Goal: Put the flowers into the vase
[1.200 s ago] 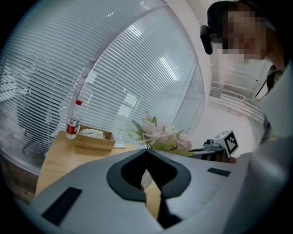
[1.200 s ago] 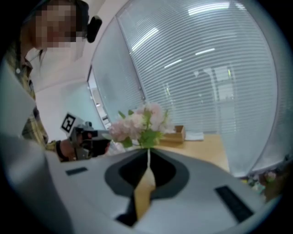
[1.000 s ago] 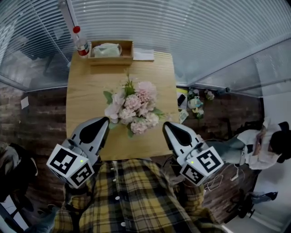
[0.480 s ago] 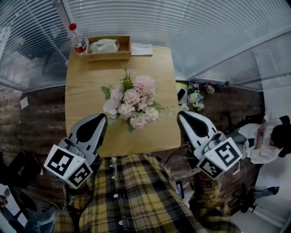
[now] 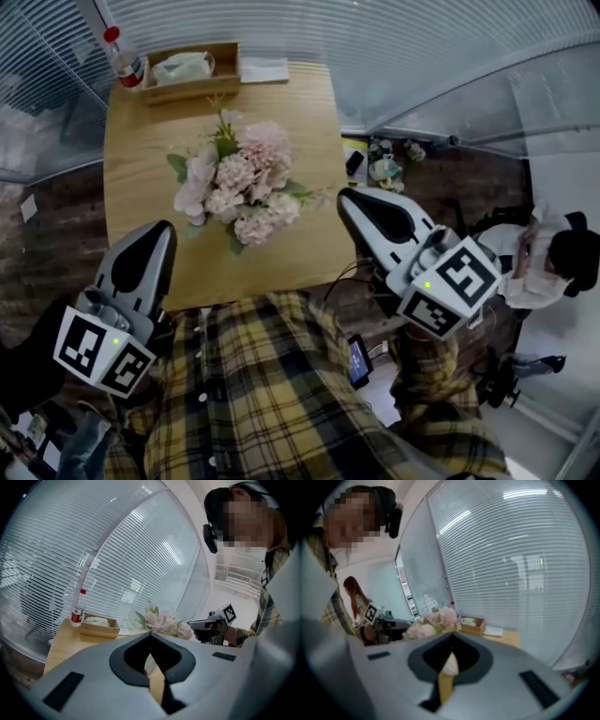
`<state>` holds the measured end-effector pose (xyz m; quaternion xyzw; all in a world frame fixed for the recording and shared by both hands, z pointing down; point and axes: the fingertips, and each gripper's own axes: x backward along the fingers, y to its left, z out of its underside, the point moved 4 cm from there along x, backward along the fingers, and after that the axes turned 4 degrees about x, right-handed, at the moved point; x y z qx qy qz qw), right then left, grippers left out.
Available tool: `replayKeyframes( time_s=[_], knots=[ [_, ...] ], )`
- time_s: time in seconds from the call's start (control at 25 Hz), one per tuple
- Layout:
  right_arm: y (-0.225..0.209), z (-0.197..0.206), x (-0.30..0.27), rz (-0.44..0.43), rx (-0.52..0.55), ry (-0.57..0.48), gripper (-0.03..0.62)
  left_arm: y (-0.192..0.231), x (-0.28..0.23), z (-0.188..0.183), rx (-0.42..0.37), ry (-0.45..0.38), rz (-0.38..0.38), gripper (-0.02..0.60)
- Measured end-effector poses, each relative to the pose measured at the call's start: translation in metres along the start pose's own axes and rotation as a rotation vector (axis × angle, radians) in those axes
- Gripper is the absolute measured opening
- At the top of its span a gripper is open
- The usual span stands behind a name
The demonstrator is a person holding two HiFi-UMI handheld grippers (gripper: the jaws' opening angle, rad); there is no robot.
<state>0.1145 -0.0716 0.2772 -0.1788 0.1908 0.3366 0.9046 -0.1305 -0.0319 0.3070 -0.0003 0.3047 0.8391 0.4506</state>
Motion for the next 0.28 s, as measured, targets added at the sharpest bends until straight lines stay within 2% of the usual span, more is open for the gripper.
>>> replayKeyframes(
  time_s=[0.28],
  knots=[
    [0.001, -0.002, -0.02, -0.051, 0.01, -0.003, 0.014, 0.003, 0.001, -0.003, -0.007, -0.005, -0.025, 0.011]
  ],
)
